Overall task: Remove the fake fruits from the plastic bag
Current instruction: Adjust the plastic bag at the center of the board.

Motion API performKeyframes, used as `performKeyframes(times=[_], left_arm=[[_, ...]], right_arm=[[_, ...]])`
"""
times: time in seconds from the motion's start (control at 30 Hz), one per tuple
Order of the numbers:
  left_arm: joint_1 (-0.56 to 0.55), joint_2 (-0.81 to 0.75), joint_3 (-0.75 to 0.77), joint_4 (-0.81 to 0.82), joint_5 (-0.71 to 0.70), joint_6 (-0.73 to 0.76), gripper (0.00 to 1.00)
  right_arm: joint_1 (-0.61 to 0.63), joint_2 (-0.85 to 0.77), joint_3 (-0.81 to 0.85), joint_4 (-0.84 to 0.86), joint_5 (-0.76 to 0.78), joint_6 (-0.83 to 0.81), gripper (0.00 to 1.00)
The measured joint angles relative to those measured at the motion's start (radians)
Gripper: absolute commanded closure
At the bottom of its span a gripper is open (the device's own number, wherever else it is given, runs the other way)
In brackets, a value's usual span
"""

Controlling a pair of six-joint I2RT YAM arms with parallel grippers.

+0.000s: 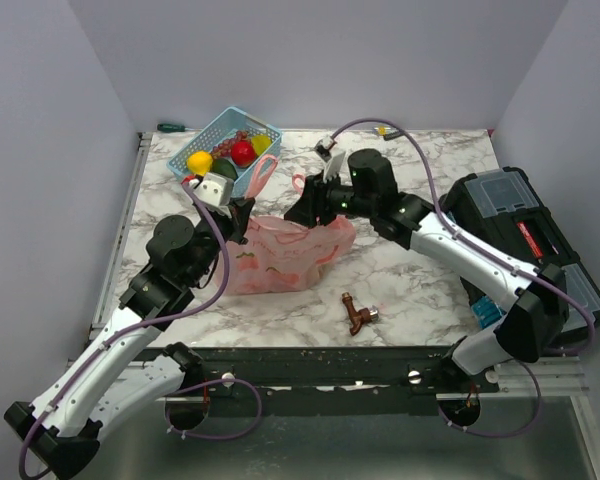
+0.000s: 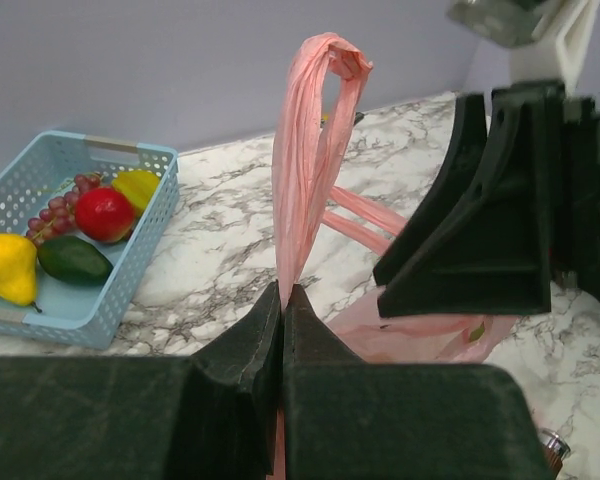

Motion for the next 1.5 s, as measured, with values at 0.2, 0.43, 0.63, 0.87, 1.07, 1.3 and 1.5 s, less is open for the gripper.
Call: performKeyframes(times=[0.2, 0.43, 0.63, 0.87, 1.07, 1.3, 1.5], left_arm=[[-0.010, 0.000, -0.003, 0.000, -0.001, -0.001, 1.00], [-0.028, -0.012, -0.021, -0.013, -0.019, -0.030, 1.00], [-0.048, -0.055, 0.012, -0.191, -0.119, -0.208, 0.52], [-0.047, -0.336, 0.009, -0.464, -0.113, -0.355, 0.01], [-0.047, -0.423, 0.156, -0.702, 0.012, -0.422, 0.01], [-0.047, -0.377, 0.137, -0.737, 0.332, -0.510, 0.01], [-0.047, -0.328, 0.004, -0.722, 0.417, -0.650, 0.01]], right_arm=[[0.127, -0.014, -0.165, 0.064, -0.002, 0.060, 0.62], [0.188, -0.017, -0.406, 0.173, 0.080, 0.072, 0.62], [0.188, 0.005, -0.417, 0.184, 0.174, 0.049, 0.61], [0.196, -0.018, -0.480, 0.280, 0.172, 0.109, 0.59], [0.229, -0.019, -0.477, 0.284, 0.180, 0.128, 0.47], [0.249, -0.073, -0.428, 0.253, 0.198, 0.132, 0.32], [0.271, -0.112, -0.417, 0.254, 0.216, 0.130, 0.27]])
